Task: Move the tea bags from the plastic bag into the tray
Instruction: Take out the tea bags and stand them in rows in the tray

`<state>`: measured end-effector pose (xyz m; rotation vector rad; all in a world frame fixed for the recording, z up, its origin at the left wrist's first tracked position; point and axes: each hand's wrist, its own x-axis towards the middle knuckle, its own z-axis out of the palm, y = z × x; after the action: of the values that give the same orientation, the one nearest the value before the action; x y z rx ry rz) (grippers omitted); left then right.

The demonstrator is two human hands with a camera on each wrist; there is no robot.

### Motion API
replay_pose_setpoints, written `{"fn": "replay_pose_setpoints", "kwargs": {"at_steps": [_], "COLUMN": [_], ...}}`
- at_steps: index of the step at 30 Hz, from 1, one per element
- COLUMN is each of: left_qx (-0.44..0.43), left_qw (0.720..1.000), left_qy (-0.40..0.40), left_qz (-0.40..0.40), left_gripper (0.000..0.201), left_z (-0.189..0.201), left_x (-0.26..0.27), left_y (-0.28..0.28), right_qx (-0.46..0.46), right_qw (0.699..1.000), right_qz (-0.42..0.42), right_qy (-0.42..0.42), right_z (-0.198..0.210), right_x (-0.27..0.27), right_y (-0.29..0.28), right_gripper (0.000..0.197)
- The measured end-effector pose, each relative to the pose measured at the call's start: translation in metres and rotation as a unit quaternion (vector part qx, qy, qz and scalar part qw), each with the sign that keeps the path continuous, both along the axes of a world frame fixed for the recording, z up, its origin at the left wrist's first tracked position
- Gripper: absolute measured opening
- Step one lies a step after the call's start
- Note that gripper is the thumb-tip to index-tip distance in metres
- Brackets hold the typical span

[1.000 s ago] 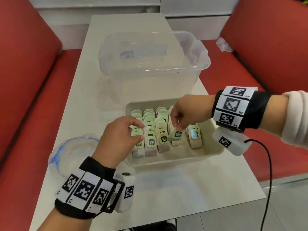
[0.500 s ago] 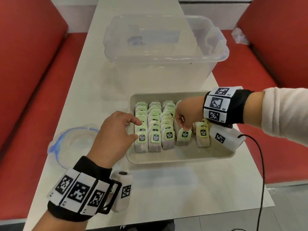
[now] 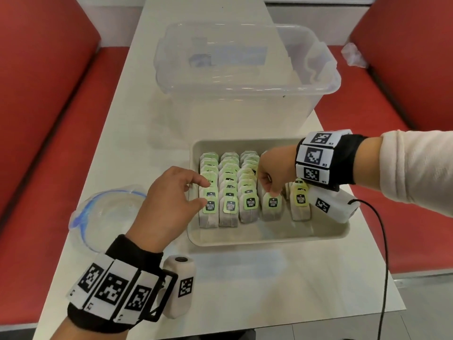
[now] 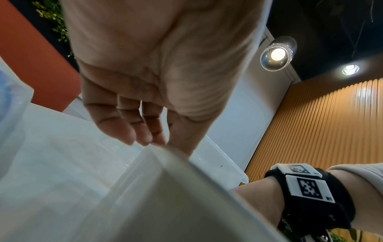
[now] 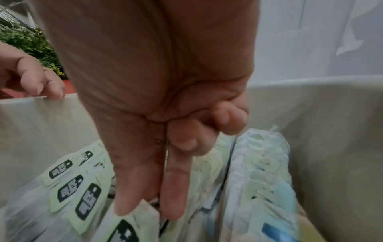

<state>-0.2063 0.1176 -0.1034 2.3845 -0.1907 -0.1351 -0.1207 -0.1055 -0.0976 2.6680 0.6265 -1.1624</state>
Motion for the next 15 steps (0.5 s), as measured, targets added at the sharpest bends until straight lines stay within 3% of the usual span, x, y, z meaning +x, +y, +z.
{"fn": "replay_pose_setpoints", "kwargs": {"at_steps": [4, 10, 15], "left_qx": [-0.019, 0.046, 0.202], "left_qw": [0.999, 0.995, 0.973], "left_qy": [-0.033, -0.092, 0.012], "left_qz": [0.02, 0.004, -0.114], "left_gripper": [0.023, 0.042, 0.05], "left_z": [0.007, 0.023, 0.023], "left_x": [0.004, 0.022, 0.032], "left_y": [0.01, 0.071, 0.13], "right_qx": [0.025, 0.096, 0.201], "right_qw": [0.998, 0.983, 0.947], "right_qz": [-0.031, -0.109, -0.191], "right_qy": [-0.044, -0.115, -0.162], "right_z": [0.016, 0.055, 0.079], "right_x": [0.0, -0.019, -0.052], "right_y": [-0.005, -0.007, 0.008], "right_gripper": [0.017, 0.02, 0.013]}}
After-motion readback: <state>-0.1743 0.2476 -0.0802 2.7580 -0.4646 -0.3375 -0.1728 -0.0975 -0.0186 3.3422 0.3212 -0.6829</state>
